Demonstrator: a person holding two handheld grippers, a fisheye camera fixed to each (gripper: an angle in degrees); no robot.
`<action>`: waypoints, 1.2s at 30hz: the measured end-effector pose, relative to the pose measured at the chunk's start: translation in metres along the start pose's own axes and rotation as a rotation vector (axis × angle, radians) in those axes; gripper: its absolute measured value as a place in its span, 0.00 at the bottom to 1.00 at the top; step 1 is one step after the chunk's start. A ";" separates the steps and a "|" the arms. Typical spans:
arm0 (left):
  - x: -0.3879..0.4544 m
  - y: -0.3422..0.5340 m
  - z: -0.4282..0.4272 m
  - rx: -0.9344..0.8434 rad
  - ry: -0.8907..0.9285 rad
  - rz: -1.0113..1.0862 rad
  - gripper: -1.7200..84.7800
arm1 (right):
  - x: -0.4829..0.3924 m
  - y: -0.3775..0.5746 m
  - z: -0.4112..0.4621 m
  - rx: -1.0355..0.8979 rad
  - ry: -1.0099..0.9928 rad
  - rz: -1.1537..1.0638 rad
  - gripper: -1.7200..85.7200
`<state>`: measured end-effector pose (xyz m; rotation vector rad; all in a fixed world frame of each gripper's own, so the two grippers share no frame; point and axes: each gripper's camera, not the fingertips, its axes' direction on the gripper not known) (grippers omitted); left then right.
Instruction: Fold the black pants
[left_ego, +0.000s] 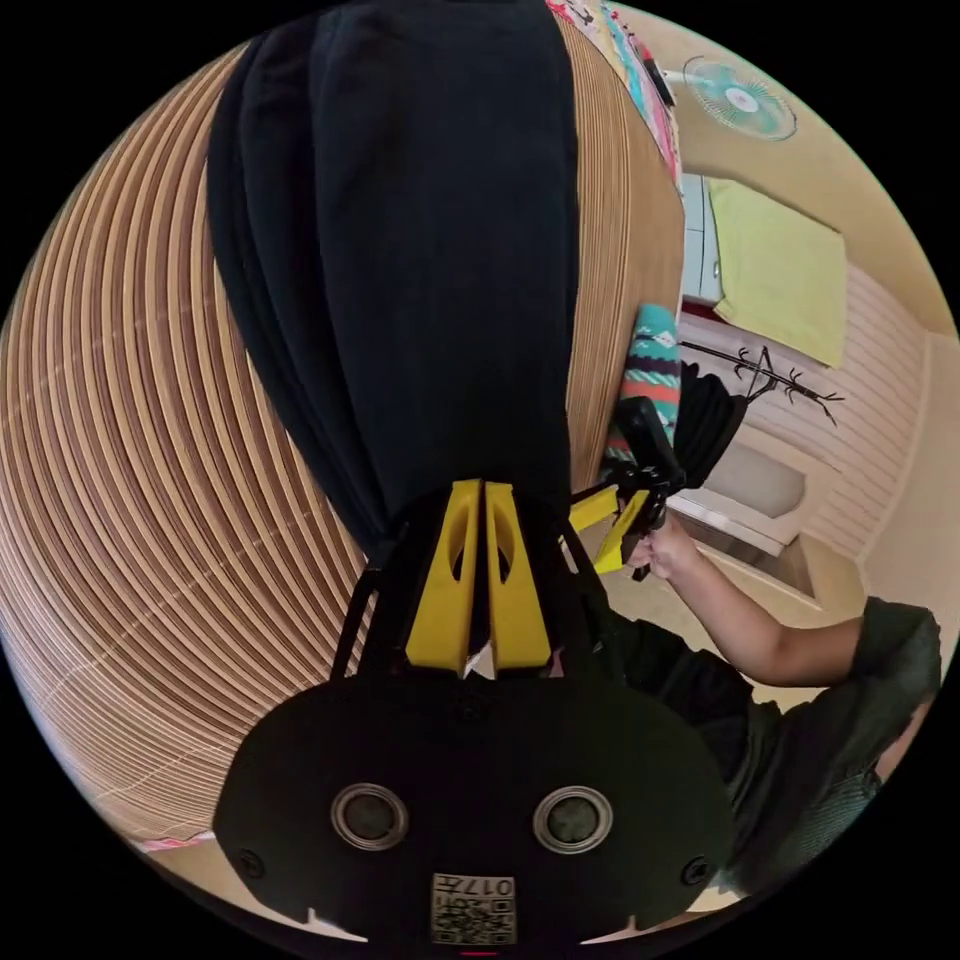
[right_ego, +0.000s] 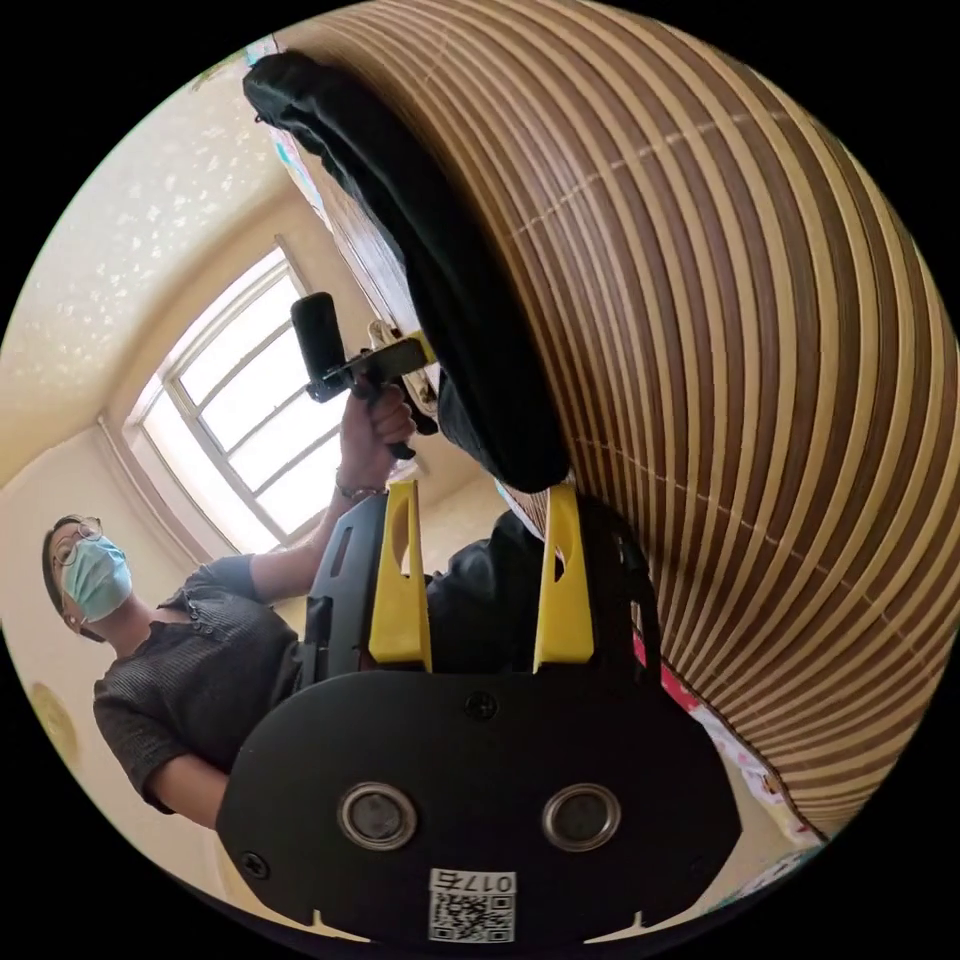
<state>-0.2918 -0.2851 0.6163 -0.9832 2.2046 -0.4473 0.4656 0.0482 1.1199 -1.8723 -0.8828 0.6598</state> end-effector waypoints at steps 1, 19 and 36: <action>0.003 -0.002 0.002 -0.015 -0.011 0.002 0.01 | 0.002 0.001 0.000 0.014 0.015 0.009 0.19; 0.001 0.021 0.000 0.070 0.041 -0.012 0.01 | -0.041 0.028 -0.017 -0.065 0.104 0.037 0.07; -0.011 -0.004 0.045 -0.138 0.032 0.168 0.01 | -0.143 0.169 0.000 -0.438 -0.470 -0.598 0.02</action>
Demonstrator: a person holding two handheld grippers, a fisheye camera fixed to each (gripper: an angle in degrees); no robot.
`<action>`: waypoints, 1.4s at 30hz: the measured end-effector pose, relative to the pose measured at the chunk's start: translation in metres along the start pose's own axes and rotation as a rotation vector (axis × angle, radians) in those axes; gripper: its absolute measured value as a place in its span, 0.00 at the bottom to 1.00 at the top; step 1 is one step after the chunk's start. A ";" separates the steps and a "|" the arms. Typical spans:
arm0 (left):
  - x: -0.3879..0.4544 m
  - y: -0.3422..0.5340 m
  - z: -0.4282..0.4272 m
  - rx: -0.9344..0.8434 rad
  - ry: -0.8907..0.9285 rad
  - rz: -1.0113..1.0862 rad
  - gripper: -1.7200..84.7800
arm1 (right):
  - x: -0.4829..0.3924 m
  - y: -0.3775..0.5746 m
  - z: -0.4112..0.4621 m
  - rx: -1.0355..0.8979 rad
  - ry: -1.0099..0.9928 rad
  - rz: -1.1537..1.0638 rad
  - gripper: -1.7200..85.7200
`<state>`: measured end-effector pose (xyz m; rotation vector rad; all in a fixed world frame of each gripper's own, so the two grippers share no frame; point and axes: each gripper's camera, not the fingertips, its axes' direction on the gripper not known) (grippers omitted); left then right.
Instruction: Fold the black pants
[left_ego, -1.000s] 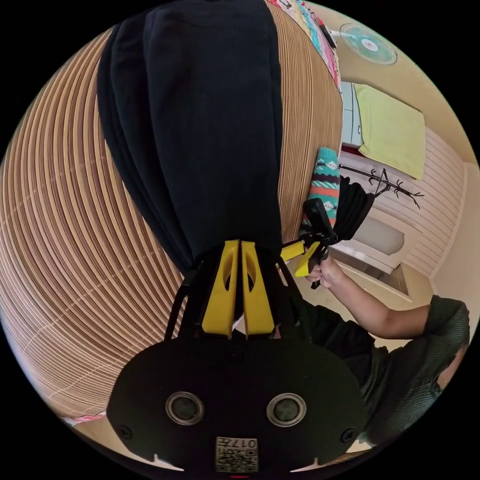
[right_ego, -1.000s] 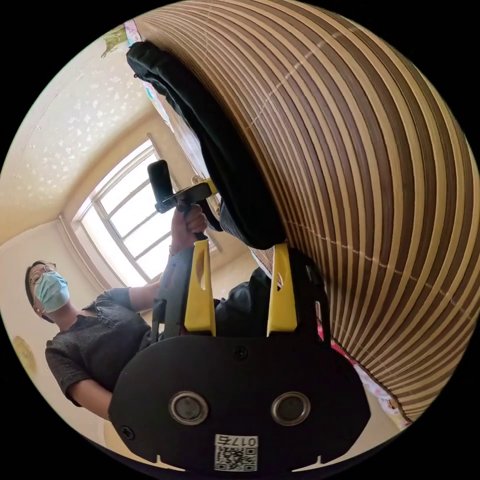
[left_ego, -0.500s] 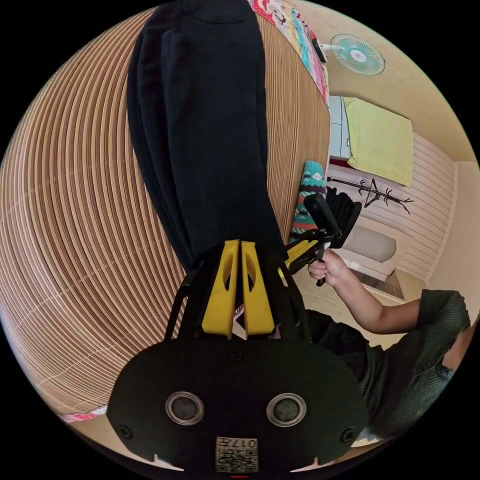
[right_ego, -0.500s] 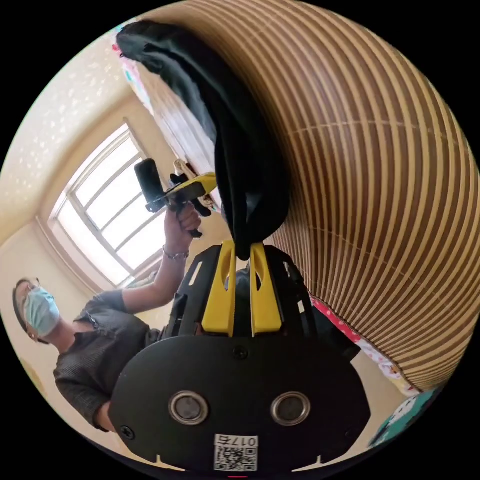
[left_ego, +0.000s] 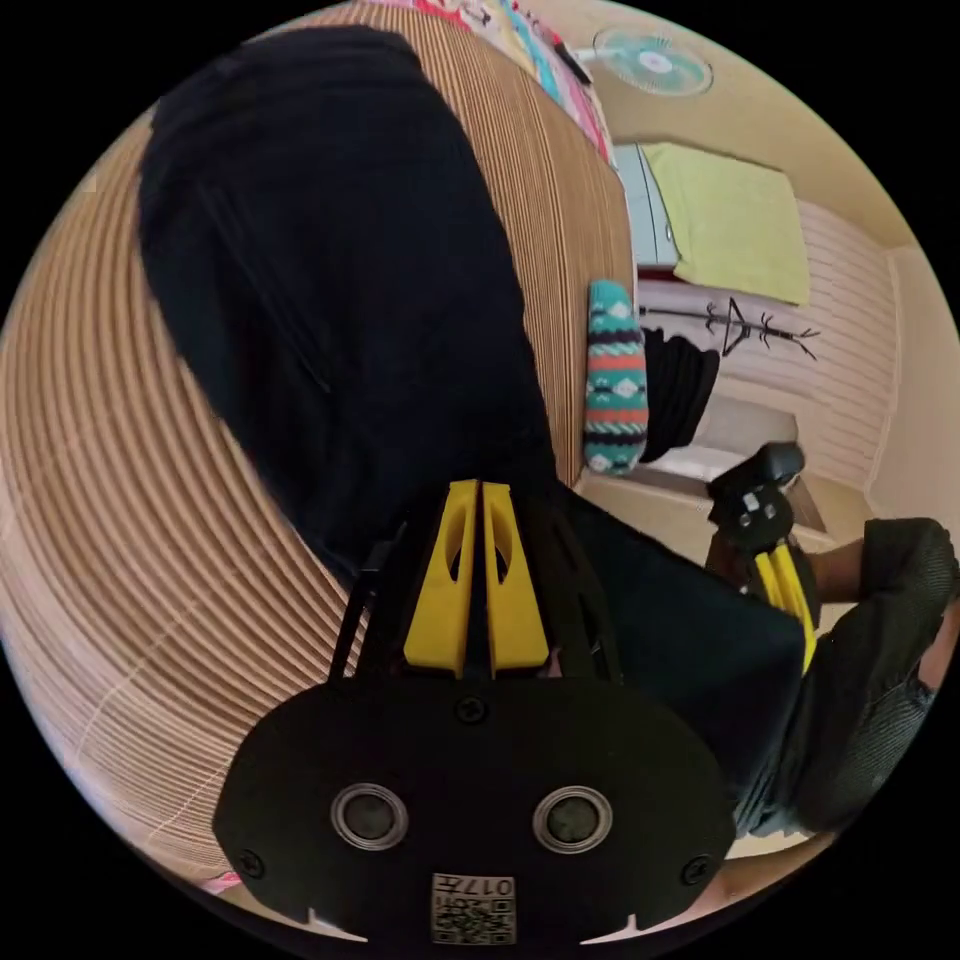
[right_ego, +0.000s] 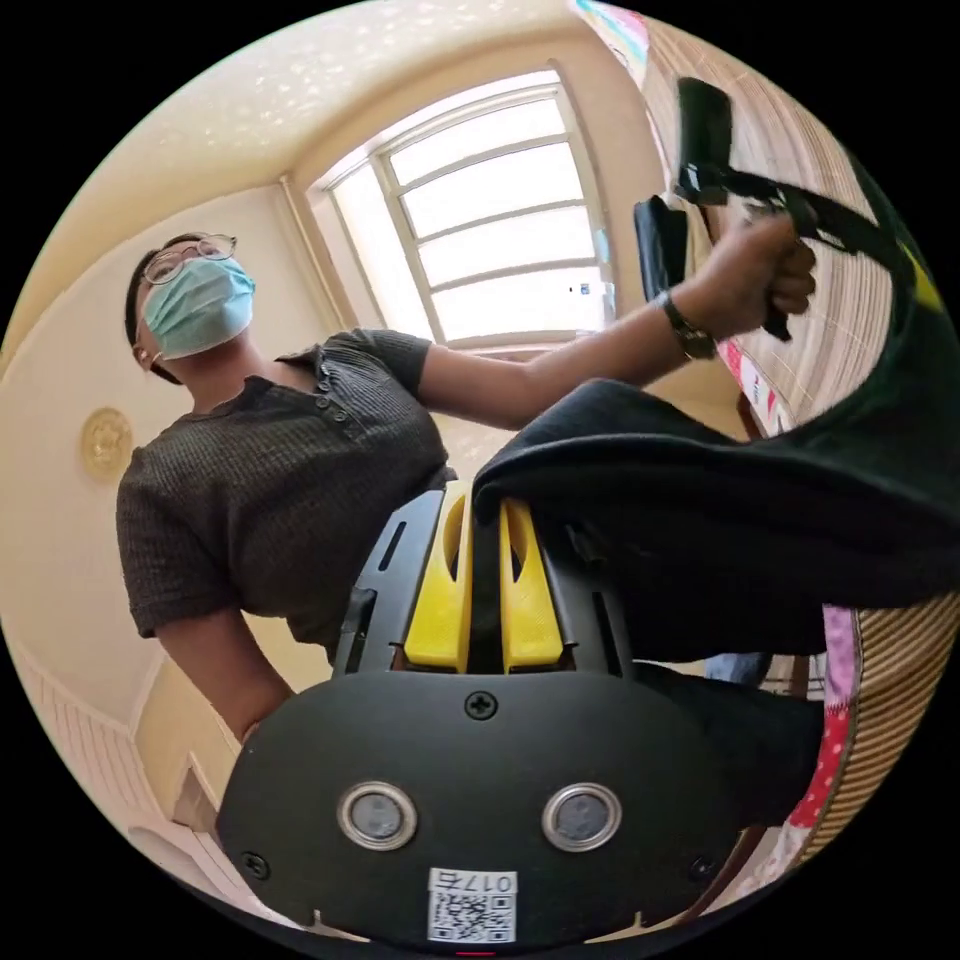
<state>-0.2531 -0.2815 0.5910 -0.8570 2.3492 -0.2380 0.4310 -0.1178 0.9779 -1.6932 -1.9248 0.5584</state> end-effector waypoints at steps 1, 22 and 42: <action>0.001 0.006 0.020 -0.047 0.004 0.010 0.01 | -0.001 -0.002 -0.015 0.063 -0.023 -0.024 0.02; -0.118 0.134 -0.090 0.934 0.451 -0.345 0.21 | 0.078 -0.112 -0.184 0.317 0.155 0.142 0.10; -0.150 0.081 -0.066 0.583 0.422 -0.323 0.13 | 0.138 0.004 -0.093 0.314 0.671 0.299 0.18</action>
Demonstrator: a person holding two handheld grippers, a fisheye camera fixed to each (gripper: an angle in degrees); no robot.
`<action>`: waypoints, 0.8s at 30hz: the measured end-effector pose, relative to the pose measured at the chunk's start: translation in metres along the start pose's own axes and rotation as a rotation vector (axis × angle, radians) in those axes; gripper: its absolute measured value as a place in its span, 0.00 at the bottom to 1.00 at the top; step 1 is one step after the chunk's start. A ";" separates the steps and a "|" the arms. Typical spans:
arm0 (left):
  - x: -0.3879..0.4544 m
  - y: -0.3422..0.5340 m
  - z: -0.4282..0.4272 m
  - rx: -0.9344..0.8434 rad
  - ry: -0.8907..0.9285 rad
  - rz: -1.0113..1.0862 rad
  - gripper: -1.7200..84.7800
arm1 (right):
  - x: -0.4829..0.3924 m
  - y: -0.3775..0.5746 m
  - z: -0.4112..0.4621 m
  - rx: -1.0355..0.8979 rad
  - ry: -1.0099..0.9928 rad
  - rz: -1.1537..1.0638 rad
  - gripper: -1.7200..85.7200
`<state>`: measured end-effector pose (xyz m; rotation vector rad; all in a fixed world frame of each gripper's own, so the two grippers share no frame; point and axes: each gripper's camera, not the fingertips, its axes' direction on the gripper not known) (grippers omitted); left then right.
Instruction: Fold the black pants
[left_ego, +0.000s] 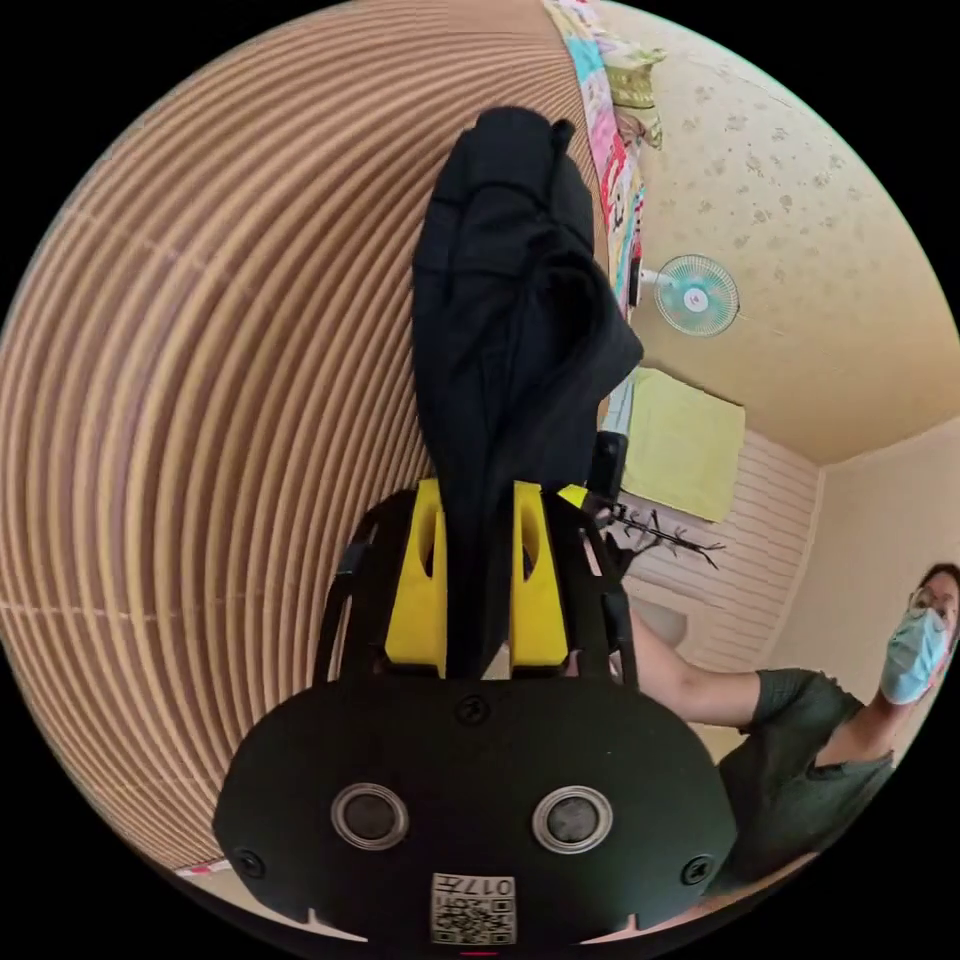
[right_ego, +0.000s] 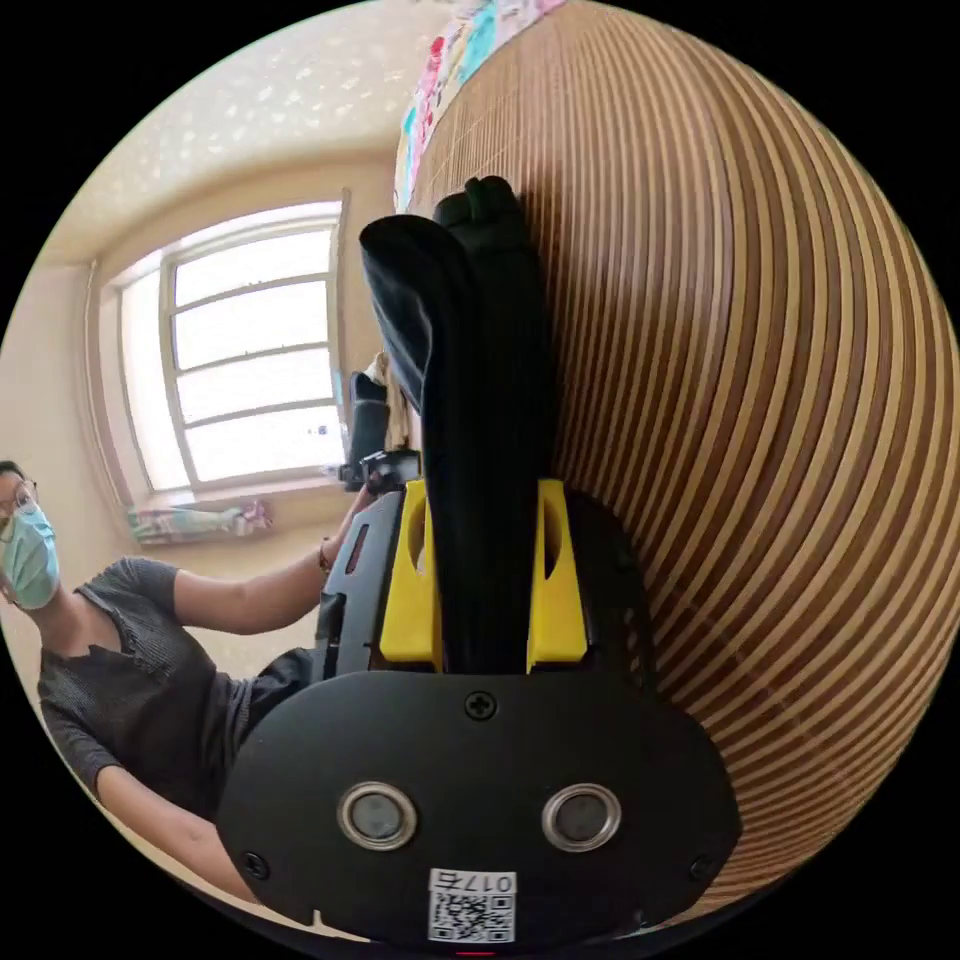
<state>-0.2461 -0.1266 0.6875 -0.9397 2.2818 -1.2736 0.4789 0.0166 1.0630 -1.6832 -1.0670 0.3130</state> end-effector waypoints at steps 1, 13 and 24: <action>-0.008 0.008 0.007 -0.076 0.049 -0.020 0.12 | 0.006 0.016 0.007 -0.024 -0.054 0.032 0.17; 0.115 0.121 0.152 -0.455 0.103 0.225 0.11 | -0.067 0.242 -0.086 0.218 -0.113 0.047 0.09; 0.224 0.155 0.396 -0.711 -0.029 0.366 0.14 | -0.097 0.398 -0.237 0.587 0.235 0.273 0.14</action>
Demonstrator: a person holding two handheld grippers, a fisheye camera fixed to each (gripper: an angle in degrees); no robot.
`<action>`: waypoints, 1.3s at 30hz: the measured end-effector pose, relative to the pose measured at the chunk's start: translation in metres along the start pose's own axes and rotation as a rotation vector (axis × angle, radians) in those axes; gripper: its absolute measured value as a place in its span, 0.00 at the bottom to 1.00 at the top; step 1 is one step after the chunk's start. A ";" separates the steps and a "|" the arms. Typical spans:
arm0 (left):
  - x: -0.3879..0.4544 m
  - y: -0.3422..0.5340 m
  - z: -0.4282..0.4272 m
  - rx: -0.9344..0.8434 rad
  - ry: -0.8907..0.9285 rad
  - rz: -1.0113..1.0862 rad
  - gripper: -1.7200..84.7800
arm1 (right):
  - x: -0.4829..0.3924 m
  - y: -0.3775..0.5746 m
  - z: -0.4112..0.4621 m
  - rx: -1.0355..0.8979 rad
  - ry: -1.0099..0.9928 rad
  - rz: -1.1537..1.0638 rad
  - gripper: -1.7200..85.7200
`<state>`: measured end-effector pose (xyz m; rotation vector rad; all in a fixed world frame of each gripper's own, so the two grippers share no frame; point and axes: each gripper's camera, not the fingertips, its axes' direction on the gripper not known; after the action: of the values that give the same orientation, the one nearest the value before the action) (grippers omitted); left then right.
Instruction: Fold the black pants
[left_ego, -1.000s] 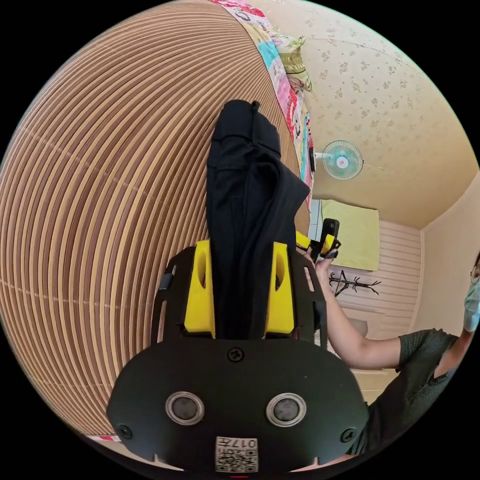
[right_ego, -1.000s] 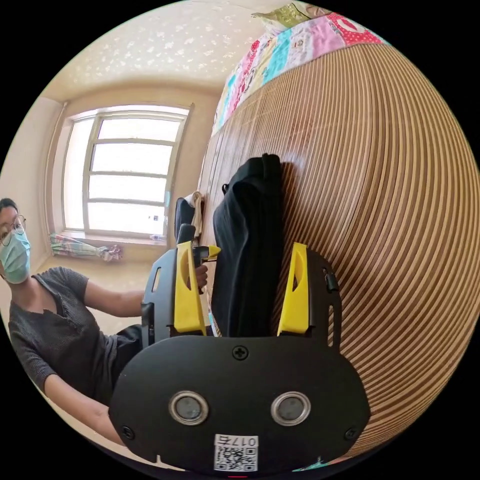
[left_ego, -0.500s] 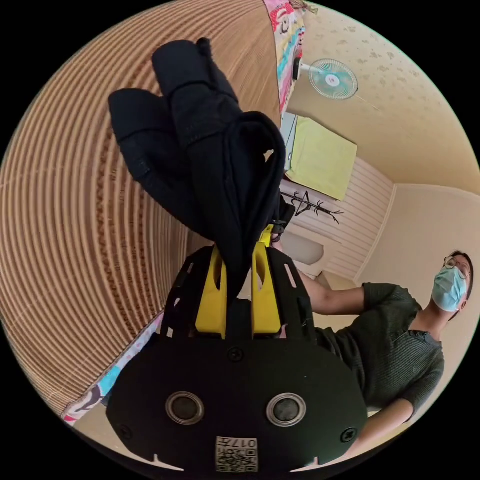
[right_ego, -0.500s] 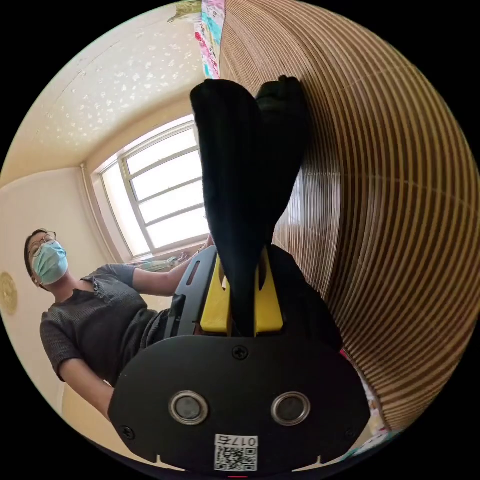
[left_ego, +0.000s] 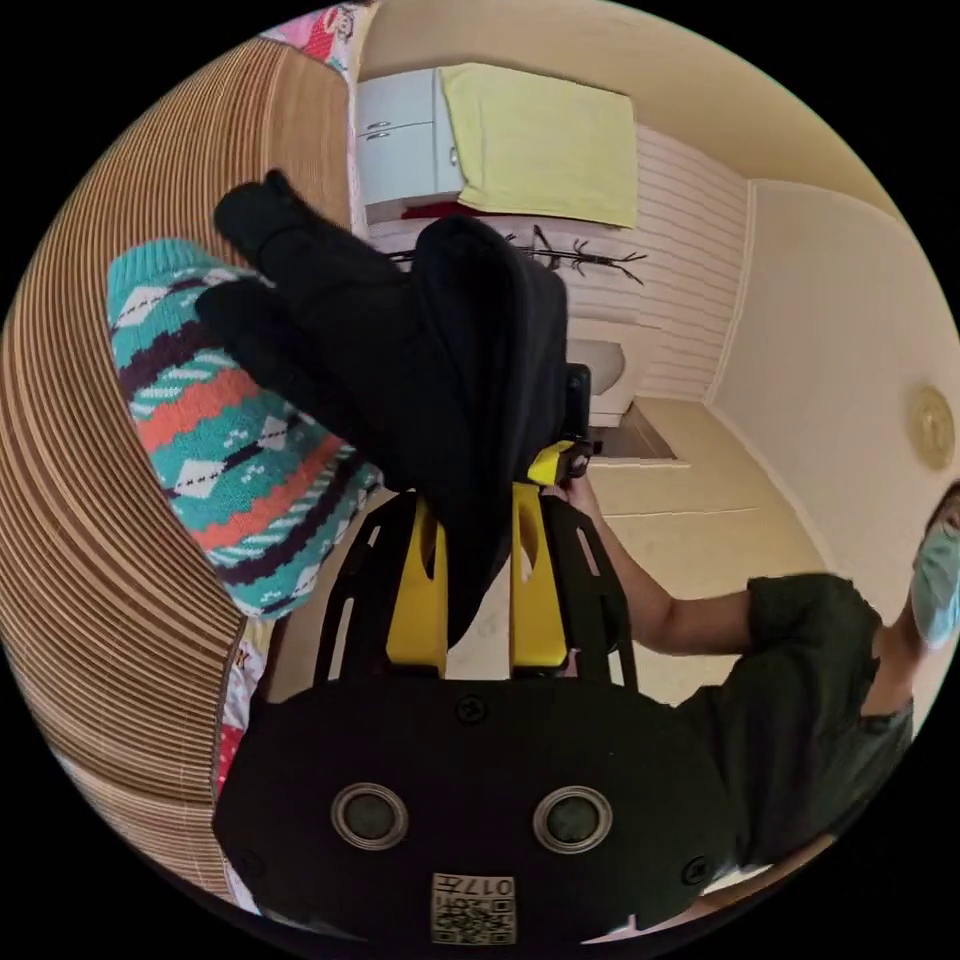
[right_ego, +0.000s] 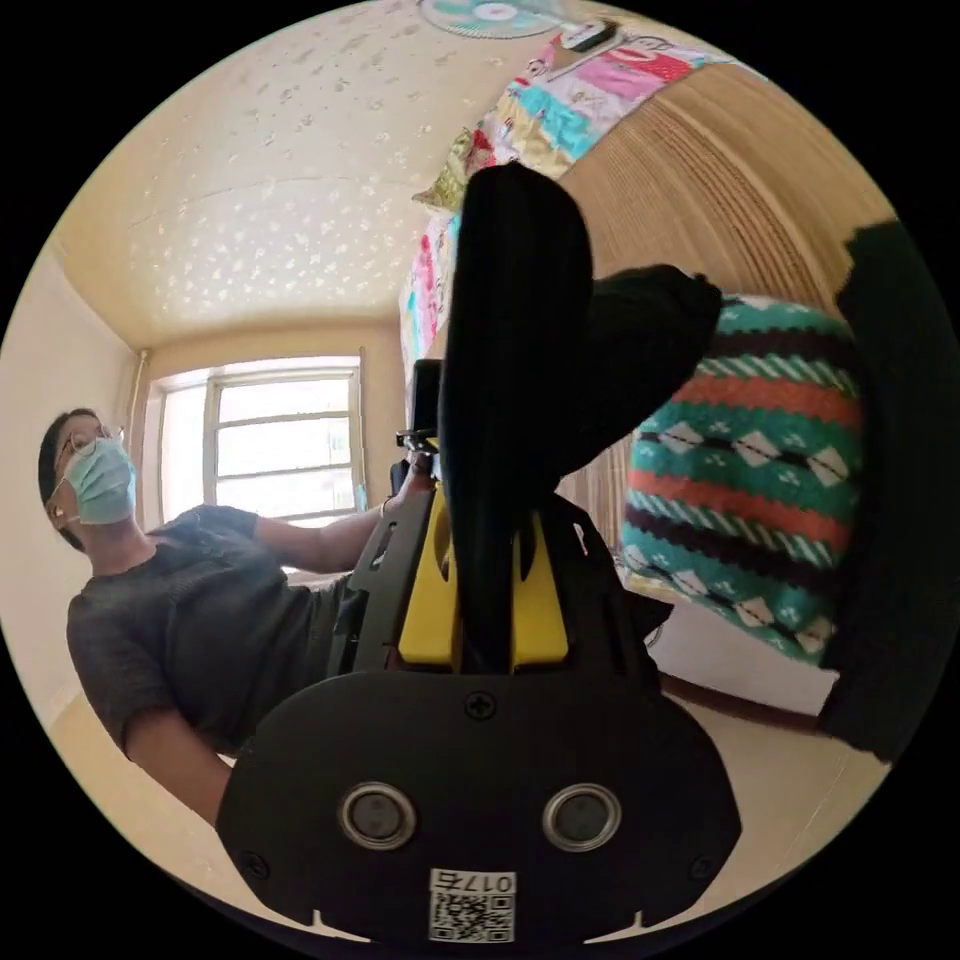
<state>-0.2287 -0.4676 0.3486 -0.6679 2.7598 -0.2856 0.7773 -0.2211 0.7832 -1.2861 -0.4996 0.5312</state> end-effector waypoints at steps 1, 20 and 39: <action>-0.015 -0.006 0.020 -0.038 -0.064 -0.119 0.15 | 0.024 0.005 -0.011 0.067 0.113 0.174 0.16; -0.120 0.424 -0.147 0.476 -0.160 -1.009 0.09 | 0.149 -0.048 0.111 -0.194 0.547 0.442 0.02; -0.024 0.711 -0.178 1.212 -0.543 -1.184 0.20 | 0.104 0.031 0.243 0.382 -0.655 0.492 0.02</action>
<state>-0.5602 0.1867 0.3391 -1.4961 1.0089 -1.4953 0.7049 0.0337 0.8097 -0.8390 -0.5796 1.4145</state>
